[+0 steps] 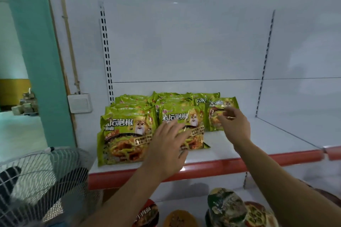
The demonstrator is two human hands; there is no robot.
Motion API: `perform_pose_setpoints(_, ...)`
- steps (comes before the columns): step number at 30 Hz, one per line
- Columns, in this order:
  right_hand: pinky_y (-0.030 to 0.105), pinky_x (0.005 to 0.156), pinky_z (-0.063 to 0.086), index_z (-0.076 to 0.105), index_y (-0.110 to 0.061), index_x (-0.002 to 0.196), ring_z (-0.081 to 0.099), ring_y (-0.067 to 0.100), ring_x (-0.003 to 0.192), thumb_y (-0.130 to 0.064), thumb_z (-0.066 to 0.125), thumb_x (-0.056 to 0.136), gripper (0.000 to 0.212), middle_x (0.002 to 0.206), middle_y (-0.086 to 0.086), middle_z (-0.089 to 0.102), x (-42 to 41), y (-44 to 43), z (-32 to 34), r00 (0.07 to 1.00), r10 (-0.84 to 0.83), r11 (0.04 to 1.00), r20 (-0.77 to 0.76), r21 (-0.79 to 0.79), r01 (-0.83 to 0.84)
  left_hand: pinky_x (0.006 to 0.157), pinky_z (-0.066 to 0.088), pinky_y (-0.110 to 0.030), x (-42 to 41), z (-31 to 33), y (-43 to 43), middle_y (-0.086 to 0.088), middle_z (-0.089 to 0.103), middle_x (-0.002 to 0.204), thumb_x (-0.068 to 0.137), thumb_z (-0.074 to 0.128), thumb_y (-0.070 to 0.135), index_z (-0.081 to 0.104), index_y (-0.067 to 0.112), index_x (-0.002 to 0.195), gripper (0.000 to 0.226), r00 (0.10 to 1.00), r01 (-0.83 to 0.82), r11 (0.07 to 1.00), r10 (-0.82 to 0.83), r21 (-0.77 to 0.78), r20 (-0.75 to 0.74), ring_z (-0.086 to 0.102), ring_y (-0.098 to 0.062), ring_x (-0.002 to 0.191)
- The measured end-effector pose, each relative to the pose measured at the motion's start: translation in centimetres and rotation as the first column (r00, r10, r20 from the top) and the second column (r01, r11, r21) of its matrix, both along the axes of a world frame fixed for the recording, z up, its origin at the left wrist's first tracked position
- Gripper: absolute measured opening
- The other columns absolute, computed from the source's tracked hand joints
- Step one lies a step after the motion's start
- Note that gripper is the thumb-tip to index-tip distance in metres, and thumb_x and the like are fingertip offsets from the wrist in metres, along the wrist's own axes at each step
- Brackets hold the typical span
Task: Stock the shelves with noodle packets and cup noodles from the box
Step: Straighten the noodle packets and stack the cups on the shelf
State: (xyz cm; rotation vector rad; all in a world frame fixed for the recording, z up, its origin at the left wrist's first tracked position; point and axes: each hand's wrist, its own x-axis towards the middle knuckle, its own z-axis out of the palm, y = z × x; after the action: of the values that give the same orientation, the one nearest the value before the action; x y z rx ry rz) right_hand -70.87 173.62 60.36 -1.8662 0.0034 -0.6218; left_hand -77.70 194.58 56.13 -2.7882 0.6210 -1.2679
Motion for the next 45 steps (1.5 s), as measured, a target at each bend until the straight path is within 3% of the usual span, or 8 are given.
perform_pose_setpoints(3,0.039,0.094,0.046,0.049,-0.016,0.140,0.056,0.026,0.117,-0.028,0.070,0.089,0.057,0.134,0.005,0.058,2.9,-3.2,-0.8,0.986,0.028,0.999,-0.166,0.021,-0.025,0.114,0.024,-0.046,2.1,0.0,-1.8,-0.001,0.054,0.141,0.070,0.078,0.042,0.057,0.025,0.134,0.070,0.999,-0.049,0.998,0.050,0.029,-0.018,0.045,-0.027,0.135)
perform_pose_setpoints(8,0.035,0.081,0.044,0.041,-0.010,0.143,0.053,0.024,0.099,-0.024,0.072,0.088,0.064,0.119,0.008,0.058,7.5,-6.4,-0.6,0.960,0.080,0.996,-0.267,0.062,-0.066,0.113,0.030,-0.045,4.7,-0.2,-3.2,-0.002,0.053,0.144,0.066,0.081,0.050,0.057,0.028,0.134,0.076,0.984,-0.150,0.987,0.155,0.057,-0.093,0.044,-0.029,0.137)
perform_pose_setpoints(12,0.039,0.092,0.042,0.020,-0.013,0.154,0.049,0.033,0.123,-0.029,0.076,0.085,0.090,0.143,0.014,0.047,11.3,-8.0,-0.4,0.935,0.137,0.989,-0.328,0.100,-0.110,0.120,0.019,-0.043,5.5,-0.7,-2.9,0.003,0.040,0.153,0.076,0.070,0.051,0.049,0.033,0.140,0.069,0.985,-0.135,0.991,0.136,0.010,-0.102,0.028,-0.024,0.145)
perform_pose_setpoints(15,0.038,0.088,0.046,0.041,-0.011,0.142,0.058,0.032,0.112,-0.029,0.078,0.083,0.072,0.132,0.014,0.058,12.8,-8.4,-0.9,0.918,0.175,0.981,-0.355,0.143,-0.131,0.118,0.022,-0.046,5.5,-0.8,-2.8,0.003,0.039,0.154,0.079,0.068,0.049,0.051,0.030,0.140,0.066,0.988,-0.114,0.993,0.111,-0.026,-0.109,0.025,-0.022,0.147)
perform_pose_setpoints(21,0.039,0.076,0.059,0.064,-0.009,0.097,0.071,0.027,0.080,-0.013,0.082,0.076,0.028,0.094,0.012,0.073,13.4,-9.1,-1.5,0.903,0.305,0.918,-0.302,0.345,-0.195,0.120,0.018,-0.043,5.6,-0.9,-3.1,0.002,0.039,0.154,0.080,0.064,0.048,0.056,0.025,0.137,0.062,0.991,-0.111,0.993,0.109,-0.026,-0.080,0.024,-0.022,0.147)
perform_pose_setpoints(35,0.037,0.081,0.057,0.056,-0.007,0.127,0.070,0.026,0.098,-0.007,0.062,0.090,0.038,0.115,0.011,0.071,3.2,-3.9,0.6,0.817,0.543,0.492,0.196,0.714,-0.498,0.123,0.013,-0.038,1.8,2.0,-1.6,-0.004,0.032,0.157,0.089,0.058,0.052,0.040,0.015,0.149,0.072,0.989,0.030,0.975,0.003,-0.222,0.145,0.020,-0.023,0.150)
perform_pose_setpoints(41,0.031,0.070,0.058,0.062,-0.013,0.113,0.073,0.019,0.088,-0.006,0.063,0.090,0.024,0.099,0.002,0.075,0.4,-2.0,1.9,0.870,0.407,0.517,0.277,0.716,-0.469,0.122,0.004,-0.047,1.1,1.8,1.1,-0.003,0.024,0.161,0.088,0.048,0.067,0.031,0.023,0.153,0.080,0.991,-0.136,0.990,0.136,-0.037,0.001,0.015,-0.025,0.151)
perform_pose_setpoints(45,0.029,0.067,0.057,0.061,-0.020,0.105,0.073,0.015,0.083,-0.006,0.064,0.091,0.020,0.090,-0.004,0.075,0.3,-2.3,2.4,0.907,0.317,0.507,0.276,0.759,-0.408,0.120,0.015,-0.054,2.5,1.1,0.3,-0.004,0.047,0.150,0.079,0.057,0.068,0.050,0.024,0.142,0.077,0.965,-0.231,0.958,0.247,0.169,-0.082,0.038,-0.028,0.142)
